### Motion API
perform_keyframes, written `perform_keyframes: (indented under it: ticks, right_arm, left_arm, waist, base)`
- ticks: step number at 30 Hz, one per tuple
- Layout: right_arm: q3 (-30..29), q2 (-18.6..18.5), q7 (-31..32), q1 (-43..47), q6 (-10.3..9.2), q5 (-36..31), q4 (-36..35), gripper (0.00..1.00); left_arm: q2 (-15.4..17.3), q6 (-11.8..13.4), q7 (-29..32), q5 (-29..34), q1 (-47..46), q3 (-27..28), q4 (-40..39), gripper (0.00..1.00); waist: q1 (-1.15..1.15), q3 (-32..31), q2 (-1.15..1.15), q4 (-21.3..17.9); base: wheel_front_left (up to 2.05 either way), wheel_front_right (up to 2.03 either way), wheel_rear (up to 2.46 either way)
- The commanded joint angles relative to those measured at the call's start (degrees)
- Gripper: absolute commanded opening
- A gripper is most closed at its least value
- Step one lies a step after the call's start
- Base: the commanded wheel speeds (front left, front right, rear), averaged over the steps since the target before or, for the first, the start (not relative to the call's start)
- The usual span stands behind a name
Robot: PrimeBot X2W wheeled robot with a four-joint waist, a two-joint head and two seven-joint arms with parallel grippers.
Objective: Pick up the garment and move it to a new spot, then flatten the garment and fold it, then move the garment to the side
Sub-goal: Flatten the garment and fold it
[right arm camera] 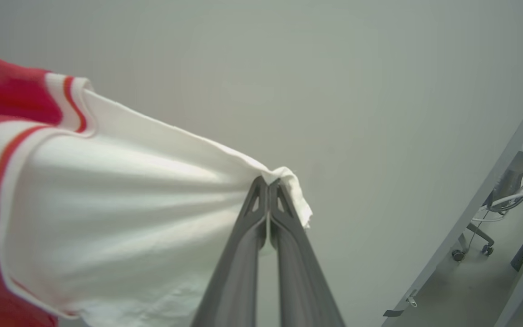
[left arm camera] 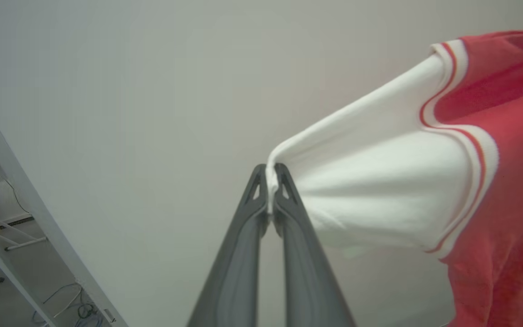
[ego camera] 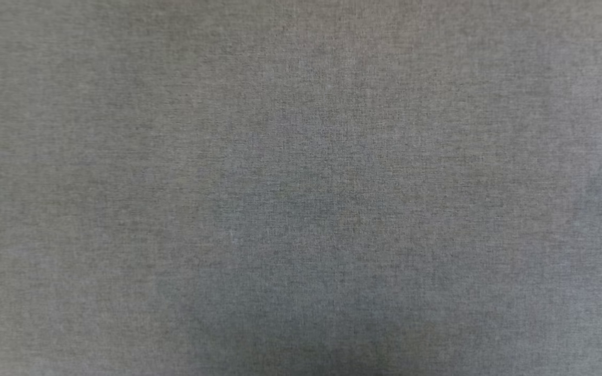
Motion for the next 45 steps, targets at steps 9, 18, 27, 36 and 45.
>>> perform_keyframes:
  ticks: [9, 18, 27, 36, 45]
  right_arm:
    - [-0.51, 3.91, -7.88, 2.56, -0.54, -0.79, 7.1, 0.0]
    - [2.74, 7.65, -12.33, 19.96, -0.54, 5.48, 9.27, 0.0]
    - [9.53, 5.88, -10.05, 39.24, -0.54, 15.69, 5.14, 0.0]
    - [14.05, 1.24, -6.16, 60.12, -0.54, 24.43, -2.45, 0.0]
    - [17.04, -2.31, -4.51, 75.78, -0.54, 29.57, -10.74, 0.0]
  left_arm:
    - [-1.21, -1.26, -7.67, -1.72, 4.77, -3.01, 7.77, 0.0]
    - [-6.24, -1.53, -15.15, -7.4, 23.43, -7.75, 12.28, 0.0]
    - [-6.5, -1.55, -17.2, -10.87, 41.75, -11.45, 10.24, 0.0]
    - [-6.54, -1.39, -17.67, -13.13, 59.09, -13.96, 8.74, 0.0]
    - [-6.4, -0.2, -17.9, -13.46, 70.72, -14.84, 7.7, 0.0]
  waist:
    - [-0.02, 2.2, 0.0, 0.13]
    - [-0.02, -6.35, 0.0, 0.32]
    - [-0.02, -15.3, 0.0, 0.83]
    - [-0.02, -24.51, 0.0, 1.31]
    - [-0.02, -31.3, 0.0, 2.1]
  base:
    - [0.0, 0.0, 0.0]
    - [0.0, 0.0, 0.0]
    - [0.0, 0.0, 0.0]
    - [0.0, 0.0, 0.0]
    - [0.0, 0.0, 0.0]
